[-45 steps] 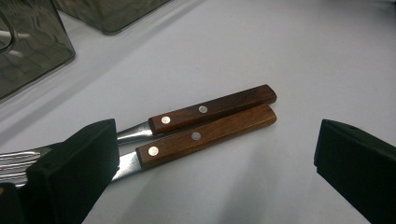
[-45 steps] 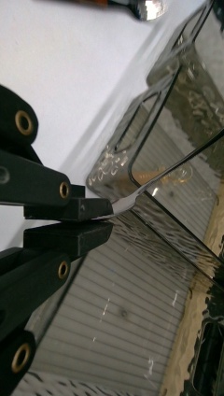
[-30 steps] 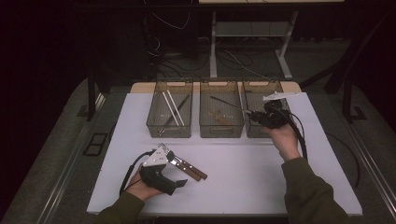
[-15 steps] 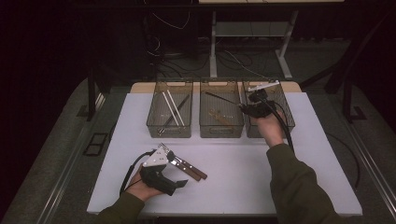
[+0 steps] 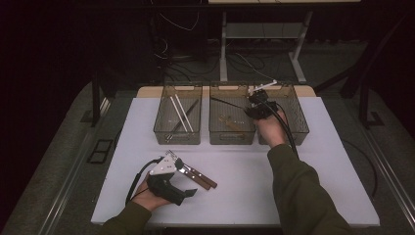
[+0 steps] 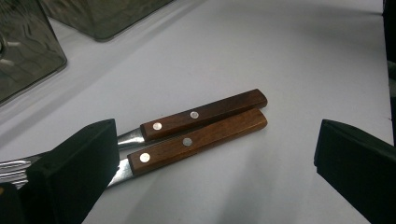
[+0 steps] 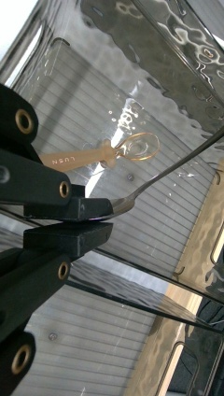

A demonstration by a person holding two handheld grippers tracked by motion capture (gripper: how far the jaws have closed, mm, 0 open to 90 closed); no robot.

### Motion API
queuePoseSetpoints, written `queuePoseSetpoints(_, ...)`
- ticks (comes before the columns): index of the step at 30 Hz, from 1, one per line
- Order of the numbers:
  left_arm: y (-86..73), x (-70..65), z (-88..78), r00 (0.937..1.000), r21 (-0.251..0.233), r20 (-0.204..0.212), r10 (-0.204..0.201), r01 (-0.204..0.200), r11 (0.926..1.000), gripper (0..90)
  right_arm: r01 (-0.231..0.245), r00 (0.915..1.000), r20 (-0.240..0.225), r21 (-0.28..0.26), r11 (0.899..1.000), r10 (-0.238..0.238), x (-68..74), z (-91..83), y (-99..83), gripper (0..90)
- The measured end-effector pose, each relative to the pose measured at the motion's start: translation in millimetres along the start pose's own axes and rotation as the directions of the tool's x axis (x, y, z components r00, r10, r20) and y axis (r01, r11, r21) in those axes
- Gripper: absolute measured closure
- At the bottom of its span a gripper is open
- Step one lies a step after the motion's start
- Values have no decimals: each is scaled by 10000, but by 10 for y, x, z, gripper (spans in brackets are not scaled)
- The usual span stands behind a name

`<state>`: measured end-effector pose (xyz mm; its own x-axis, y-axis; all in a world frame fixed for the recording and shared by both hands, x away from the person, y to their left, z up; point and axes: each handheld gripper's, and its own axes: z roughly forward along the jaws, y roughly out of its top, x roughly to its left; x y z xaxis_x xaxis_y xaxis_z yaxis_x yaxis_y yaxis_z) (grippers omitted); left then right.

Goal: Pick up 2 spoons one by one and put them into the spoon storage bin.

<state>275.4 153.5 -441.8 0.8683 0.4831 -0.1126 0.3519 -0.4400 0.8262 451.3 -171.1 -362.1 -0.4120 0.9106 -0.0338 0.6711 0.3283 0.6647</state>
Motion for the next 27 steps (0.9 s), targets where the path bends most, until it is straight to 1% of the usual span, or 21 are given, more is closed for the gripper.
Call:
queuePoseSetpoints(5, 1, 0, -1, 10000, -14, 17, -4, 4, 10000, 0, 19, 10000, -21, 90, 10000, -19, 17, 41, -2, 851)
queuePoseSetpoints(6, 0, 1, -1, 10000, -30, 15, -3, 3, 10000, 0, -15, 9999, -129, 43, 10000, 16, 18, 42, -5, 811)
queuePoseSetpoints(8, 1, 3, -3, 10000, -27, 19, 23, -23, 10000, 0, -106, 9999, -128, -117, 9999, 104, 22, 36, -3, 717)
queuePoseSetpoints(12, 1, 3, -1, 10000, -17, 19, 13, -13, 10000, 0, -277, 9987, -440, -297, 9992, 264, -1, 6, -3, 613)
queuePoseSetpoints(16, -1, 9, -4, 10000, -5, 15, 31, -31, 10000, 0, -453, 9943, -986, -533, 9975, 399, -53, -46, -35, 537)
queuePoseSetpoints(19, -3, 3, 0, 10000, -40, 8, -67, 68, 10000, 0, -468, 9864, -1602, -685, 9966, 353, -104, -112, -87, 491)
queuePoseSetpoints(20, -3, 3, 1, 10000, -42, 8, -65, 65, 10000, 0, -520, 9817, -1868, -756, 9958, 370, -120, -132, -111, 475)
queuePoseSetpoints(21, -3, 1, 3, 10000, -30, 0, -88, 88, 10000, 0, -487, 9792, -2005, -819, 9955, 314, -136, -145, -130, 463)
queuePoseSetpoints(22, -4, 1, 5, 10000, -38, -1, -95, 95, 9999, 0, -483, 9747, -2218, -917, 9946, 269, -159, -175, -162, 448)
queuePoseSetpoints(26, -6, 3, 9, 9999, -44, -34, -143, 142, 9999, 0, -620, 9595, -2808, -1320, 9893, 227, -233, -288, -258, 396)
queuePoseSetpoints(27, -6, 4, 9, 9999, -34, -41, -142, 142, 9999, 0, -553, 9571, -2894, -1456, 9878, 109, -257, -312, -281, 377)
